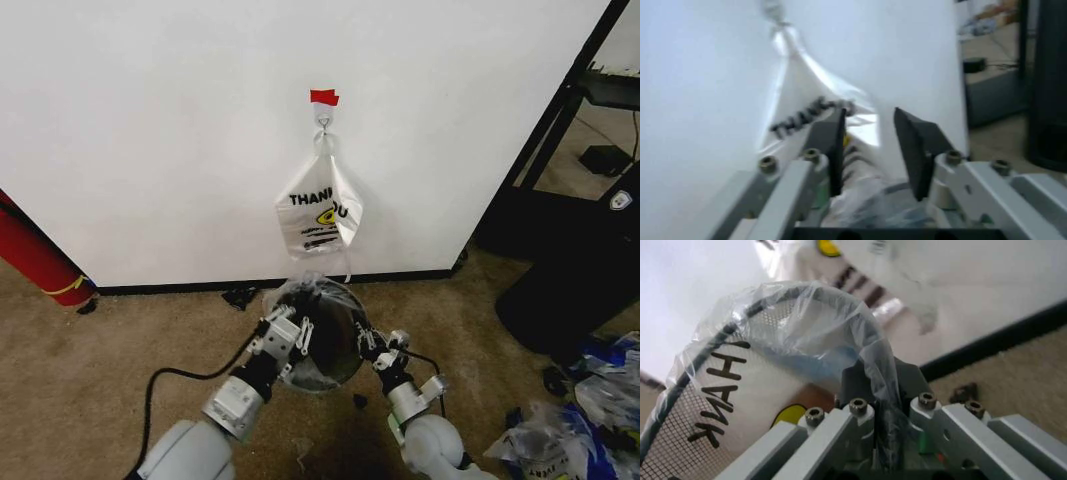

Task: Pick up the garbage bag from the wall and place it over the trash bin.

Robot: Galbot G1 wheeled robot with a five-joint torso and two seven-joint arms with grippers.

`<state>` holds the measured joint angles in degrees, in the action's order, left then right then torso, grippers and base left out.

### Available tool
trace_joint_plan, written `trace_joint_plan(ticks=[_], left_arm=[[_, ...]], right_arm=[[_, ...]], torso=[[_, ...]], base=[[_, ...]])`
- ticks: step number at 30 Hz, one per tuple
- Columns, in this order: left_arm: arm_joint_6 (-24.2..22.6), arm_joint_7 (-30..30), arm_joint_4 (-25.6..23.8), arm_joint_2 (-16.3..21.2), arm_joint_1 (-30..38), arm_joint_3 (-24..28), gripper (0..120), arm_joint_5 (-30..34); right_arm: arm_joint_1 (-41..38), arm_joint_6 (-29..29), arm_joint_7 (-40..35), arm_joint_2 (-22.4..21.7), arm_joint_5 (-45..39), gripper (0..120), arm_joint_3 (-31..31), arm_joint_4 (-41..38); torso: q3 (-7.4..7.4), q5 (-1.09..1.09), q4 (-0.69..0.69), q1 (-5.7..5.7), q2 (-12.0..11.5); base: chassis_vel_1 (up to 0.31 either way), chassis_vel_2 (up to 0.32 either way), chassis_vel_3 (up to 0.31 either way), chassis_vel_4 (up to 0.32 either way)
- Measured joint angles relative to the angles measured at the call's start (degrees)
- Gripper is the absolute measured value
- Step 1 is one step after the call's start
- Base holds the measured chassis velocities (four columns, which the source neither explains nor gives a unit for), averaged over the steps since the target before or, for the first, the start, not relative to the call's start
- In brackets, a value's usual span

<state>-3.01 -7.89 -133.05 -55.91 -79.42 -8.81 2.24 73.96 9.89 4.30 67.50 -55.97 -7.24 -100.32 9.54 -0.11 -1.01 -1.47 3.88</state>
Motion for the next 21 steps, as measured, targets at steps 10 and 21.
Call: trace_joint_plan(ticks=[10, 21], left_arm=[[4.51, 2.56, 11.5, -0.99, 0.6, -3.81, 72, -2.09], [3.67, 5.65, 16.99, 1.67, -0.62, -5.47, 100, -6.41]], right_arm=[[0.14, -2.22, -10.05, -0.27, -4.69, 1, -1.79, -4.49], [-0.57, -1.43, -17.01, 0.35, -8.13, 1, -3.07, -5.45]], torso=[[0.01, -0.02, 0.0, 0.0, 0.0], [0.01, -0.01, 0.01, 0.0, 0.0]], base=[[0.0, 0.0, 0.0, 0.0], [0.0, 0.0, 0.0, 0.0]])
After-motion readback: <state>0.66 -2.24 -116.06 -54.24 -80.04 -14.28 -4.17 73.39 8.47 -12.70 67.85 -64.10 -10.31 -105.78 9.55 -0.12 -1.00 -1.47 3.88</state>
